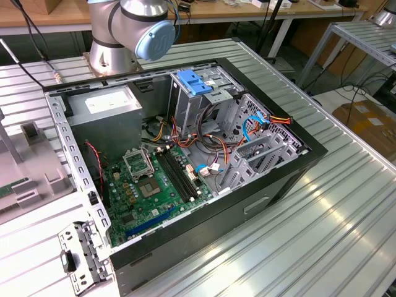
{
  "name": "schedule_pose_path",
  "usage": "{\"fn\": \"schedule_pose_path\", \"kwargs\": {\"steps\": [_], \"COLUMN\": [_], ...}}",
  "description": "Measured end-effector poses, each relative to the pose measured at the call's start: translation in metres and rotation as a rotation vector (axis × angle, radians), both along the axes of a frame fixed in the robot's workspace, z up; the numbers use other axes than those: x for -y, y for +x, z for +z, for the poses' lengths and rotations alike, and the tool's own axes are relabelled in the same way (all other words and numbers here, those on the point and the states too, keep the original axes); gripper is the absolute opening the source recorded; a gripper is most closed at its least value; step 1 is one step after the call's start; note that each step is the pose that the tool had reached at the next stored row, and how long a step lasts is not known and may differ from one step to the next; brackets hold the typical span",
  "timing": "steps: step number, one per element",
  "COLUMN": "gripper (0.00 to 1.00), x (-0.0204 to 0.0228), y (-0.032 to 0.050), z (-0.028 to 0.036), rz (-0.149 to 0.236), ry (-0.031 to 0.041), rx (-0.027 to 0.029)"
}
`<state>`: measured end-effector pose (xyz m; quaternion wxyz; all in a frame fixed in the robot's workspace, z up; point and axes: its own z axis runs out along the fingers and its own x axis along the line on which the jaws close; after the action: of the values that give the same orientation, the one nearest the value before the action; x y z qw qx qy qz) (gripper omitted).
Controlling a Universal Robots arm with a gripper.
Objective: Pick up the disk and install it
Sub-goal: 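Pick up the disk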
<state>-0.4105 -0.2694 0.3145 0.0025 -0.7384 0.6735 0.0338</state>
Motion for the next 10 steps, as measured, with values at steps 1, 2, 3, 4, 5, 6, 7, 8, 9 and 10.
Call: {"fn": "schedule_pose_path", "kwargs": {"steps": [1, 2, 3, 4, 5, 6, 7, 8, 9, 10], "gripper": [0.36, 0.36, 0.36, 0.36, 0.36, 0.36, 0.36, 0.36, 0.36, 0.36], "x": [0.0000, 0.0000, 0.0000, 0.0000, 0.0000, 0.0000, 0.0000, 0.0000, 0.0000, 0.0000], "y": [0.0000, 0.0000, 0.0000, 0.0000, 0.0000, 0.0000, 0.0000, 0.0000, 0.0000, 0.0000], "z": [0.0009, 0.0016, 0.0027, 0.0034, 0.0040, 0.0048, 0.0054, 0.0065, 0.0074, 0.0080], "rz": [0.000, 0.000, 0.000, 0.000, 0.000, 0.000, 0.000, 0.000, 0.000, 0.000], "ry": [0.0001, 0.0001, 0.0001, 0.0002, 0.0002, 0.0002, 0.0001, 0.0002, 0.0002, 0.0002], "rx": [0.0000, 0.0000, -0.0001, 0.0000, -0.0001, 0.0000, -0.0001, -0.0001, -0.0001, -0.0001]}}
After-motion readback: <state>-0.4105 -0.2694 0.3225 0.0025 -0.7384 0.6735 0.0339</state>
